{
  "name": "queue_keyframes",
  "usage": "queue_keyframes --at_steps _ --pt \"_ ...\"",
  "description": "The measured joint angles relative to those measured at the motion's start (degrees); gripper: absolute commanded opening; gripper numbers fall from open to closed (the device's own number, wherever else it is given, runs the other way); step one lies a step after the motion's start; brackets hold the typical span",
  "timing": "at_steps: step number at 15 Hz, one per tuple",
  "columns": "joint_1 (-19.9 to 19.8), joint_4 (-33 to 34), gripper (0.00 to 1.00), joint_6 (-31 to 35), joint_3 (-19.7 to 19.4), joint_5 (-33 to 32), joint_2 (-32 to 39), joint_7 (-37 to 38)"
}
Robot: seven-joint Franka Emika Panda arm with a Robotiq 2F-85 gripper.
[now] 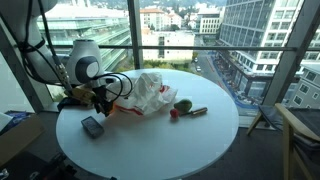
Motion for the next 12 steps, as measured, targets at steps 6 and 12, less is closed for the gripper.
queue_keyframes --at_steps 6,12 --pt "2.2 -5.3 0.28 -7.5 2.2 0.3 -10.1 4.0" --pt "3.3 -6.6 0.28 -6.5 -1.9 -21.3 -22.3 26.2"
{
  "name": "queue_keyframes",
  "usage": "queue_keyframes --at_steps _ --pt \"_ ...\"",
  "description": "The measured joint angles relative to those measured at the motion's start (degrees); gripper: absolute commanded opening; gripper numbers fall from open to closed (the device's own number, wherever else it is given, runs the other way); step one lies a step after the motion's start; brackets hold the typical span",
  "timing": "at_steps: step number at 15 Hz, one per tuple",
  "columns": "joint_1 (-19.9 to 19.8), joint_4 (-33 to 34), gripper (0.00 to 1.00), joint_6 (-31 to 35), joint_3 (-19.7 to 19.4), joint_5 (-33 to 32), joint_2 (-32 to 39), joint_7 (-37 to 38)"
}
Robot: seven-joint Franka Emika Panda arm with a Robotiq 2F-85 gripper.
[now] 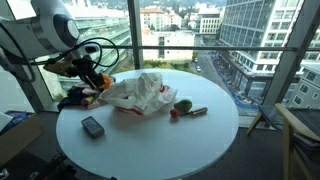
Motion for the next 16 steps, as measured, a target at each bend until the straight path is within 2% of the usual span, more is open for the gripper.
queue_keyframes --at_steps 4,7,9,11,16 --pt "-5.5 3.2 0.28 1.0 -3.2 -12.6 -2.2 10.5" --pt "-10.1 7.1 0.28 1.5 -4.7 -24.2 -1.2 20.7" --pt "-12.0 10.0 0.28 1.5 -5.5 -29.5 1.3 25.2" --pt "-12.9 13.0 0.28 1.5 -6.0 -32.3 5.3 27.9" --pt "-12.9 18.4 0.28 2.3 -6.0 -32.5 16.4 28.8"
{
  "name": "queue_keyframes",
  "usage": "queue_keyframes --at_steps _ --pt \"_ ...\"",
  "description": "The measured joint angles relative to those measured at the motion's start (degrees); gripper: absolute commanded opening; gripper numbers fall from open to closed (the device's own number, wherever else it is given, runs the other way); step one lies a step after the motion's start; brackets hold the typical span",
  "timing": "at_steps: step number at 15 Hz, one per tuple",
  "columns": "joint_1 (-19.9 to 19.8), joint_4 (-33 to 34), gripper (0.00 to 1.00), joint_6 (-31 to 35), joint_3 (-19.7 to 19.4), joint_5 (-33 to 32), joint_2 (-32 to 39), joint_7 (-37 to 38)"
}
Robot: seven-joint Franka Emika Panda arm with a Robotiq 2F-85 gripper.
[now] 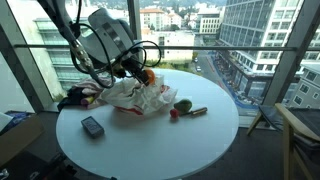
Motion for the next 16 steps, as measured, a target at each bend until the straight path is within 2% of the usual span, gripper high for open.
queue_keyframes --at_steps 4,8,14,15,16 --pt "0.9 2.2 0.28 1.1 0.0 -1.1 4.2 0.5" --pt "3.5 2.5 0.28 2.4 0.5 -4.7 4.3 2.2" --pt "2.7 2.3 0.29 6.3 3.4 -0.4 7.7 -0.4" --pt "2.1 2.2 0.78 7.5 4.3 0.6 8.4 -1.6" --pt "1.5 2.0 0.77 8.7 5.6 1.8 9.0 -3.0"
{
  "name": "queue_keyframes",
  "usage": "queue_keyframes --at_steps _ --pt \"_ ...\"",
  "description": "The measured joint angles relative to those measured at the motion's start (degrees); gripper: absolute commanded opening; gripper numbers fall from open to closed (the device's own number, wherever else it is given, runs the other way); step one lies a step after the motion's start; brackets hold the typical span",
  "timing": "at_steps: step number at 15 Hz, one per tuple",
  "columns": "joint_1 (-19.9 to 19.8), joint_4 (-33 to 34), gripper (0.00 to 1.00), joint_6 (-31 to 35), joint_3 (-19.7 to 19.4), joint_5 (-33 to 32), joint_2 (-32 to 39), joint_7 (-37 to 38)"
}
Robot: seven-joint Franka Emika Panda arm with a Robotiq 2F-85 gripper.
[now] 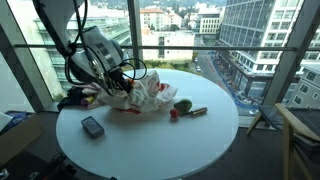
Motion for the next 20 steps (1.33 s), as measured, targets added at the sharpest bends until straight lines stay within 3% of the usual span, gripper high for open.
queue_keyframes --at_steps 1,4,10,14,16,20 --pt "-0.6 -0.2 0.79 0.6 1.3 0.9 0.4 -1.0" --pt "-2.0 -1.5 0.99 0.4 5.1 3.7 0.7 -3.3" --pt "-0.6 -5.7 1.00 -9.0 6.8 4.2 -4.9 -1.3" --pt "0.3 -11.3 1.00 -10.3 7.6 3.9 -12.0 0.7" --pt "0.2 -15.1 1.00 -10.6 9.3 8.8 -14.5 -3.4" --pt "-0.3 -21.5 1.00 -13.4 13.4 22.5 -16.6 -20.7"
